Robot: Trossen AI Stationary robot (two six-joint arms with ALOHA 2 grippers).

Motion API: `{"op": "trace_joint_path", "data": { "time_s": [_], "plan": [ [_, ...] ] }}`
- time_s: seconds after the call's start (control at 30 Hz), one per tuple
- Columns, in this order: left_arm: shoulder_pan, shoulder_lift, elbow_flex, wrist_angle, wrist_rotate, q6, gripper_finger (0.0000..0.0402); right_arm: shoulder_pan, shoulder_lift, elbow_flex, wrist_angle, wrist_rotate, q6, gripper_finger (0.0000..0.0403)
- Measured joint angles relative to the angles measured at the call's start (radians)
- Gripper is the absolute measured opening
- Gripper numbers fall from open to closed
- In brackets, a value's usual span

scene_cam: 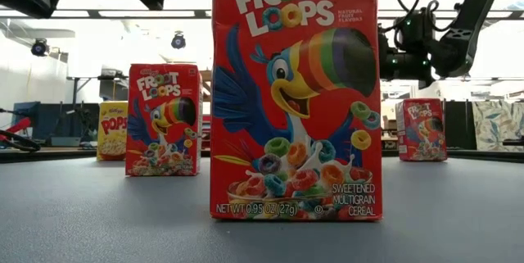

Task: Stack cereal on shelf
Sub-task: Put the left blue cereal box on the shelf aligned with the other blue cereal box

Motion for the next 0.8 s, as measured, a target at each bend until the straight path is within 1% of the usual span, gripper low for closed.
{"op": "trace_joint_path", "data": {
  "time_s": [0.17, 0.43, 0.5, 0.63, 0.8],
  "plan": [
    [0.0, -0.006, -0.007, -0.002, 0.0, 0.0, 0.0231, -0.018, 0.014, 0.002, 0.004, -0.014, -0.002, 0.0178],
    [0.0, -0.006, -0.007, -0.005, -0.001, -0.002, 0.0231, -0.032, -0.032, -0.002, -0.048, -0.044, 0.012, 0.0178],
    [0.0, -0.006, -0.007, -0.005, -0.001, -0.003, 0.0231, -0.031, -0.034, -0.002, -0.062, -0.07, 0.007, 0.0179],
    [0.0, -0.006, -0.007, -0.007, -0.004, -0.006, 0.0231, -0.032, -0.036, -0.001, -0.104, -0.088, -0.026, 0.0192],
    [0.0, -0.006, -0.008, -0.008, -0.008, -0.01, 0.0231, -0.033, -0.036, -0.003, -0.117, -0.079, -0.031, 0.0216]
  ]
}}
